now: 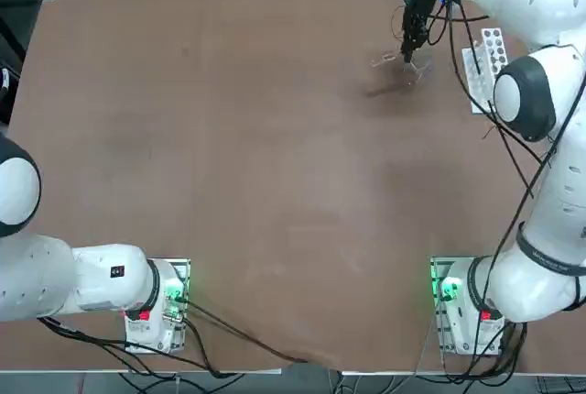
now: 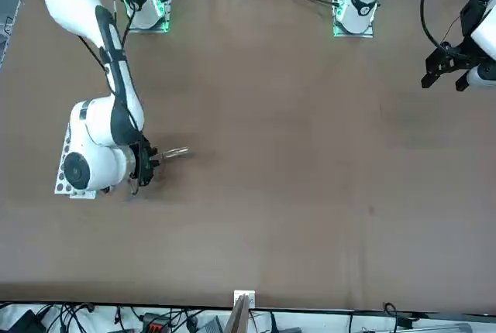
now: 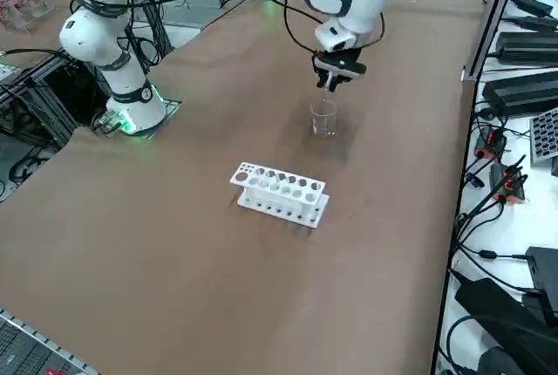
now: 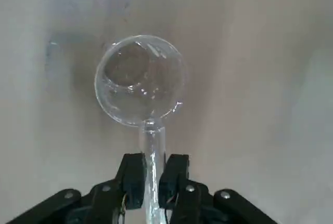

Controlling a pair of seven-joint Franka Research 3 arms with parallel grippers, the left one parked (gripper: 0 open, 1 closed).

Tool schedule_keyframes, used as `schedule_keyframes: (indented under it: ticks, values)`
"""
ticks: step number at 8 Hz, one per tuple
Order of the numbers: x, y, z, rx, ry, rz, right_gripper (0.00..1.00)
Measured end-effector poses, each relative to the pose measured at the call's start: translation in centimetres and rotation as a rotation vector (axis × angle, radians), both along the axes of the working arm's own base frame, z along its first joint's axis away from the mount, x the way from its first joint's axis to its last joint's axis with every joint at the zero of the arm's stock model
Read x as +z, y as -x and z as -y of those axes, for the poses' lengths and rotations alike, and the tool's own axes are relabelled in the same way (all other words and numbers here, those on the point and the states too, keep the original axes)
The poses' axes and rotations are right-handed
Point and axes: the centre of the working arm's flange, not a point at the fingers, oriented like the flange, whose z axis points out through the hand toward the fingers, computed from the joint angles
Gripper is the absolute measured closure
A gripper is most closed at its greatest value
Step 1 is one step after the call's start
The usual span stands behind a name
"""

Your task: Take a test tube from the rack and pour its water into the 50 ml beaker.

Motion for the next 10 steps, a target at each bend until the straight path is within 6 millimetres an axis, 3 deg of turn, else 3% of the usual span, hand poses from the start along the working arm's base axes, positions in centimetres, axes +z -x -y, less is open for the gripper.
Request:
schedule_keyframes:
  ticks: [4, 10]
  values:
    - [0.5, -0.1, 2.0, 0.028, -0.084, -0.007, 0.81]
    - [0.1, 0.1, 2.2, 0.058, -0.132, -0.012, 0.81]
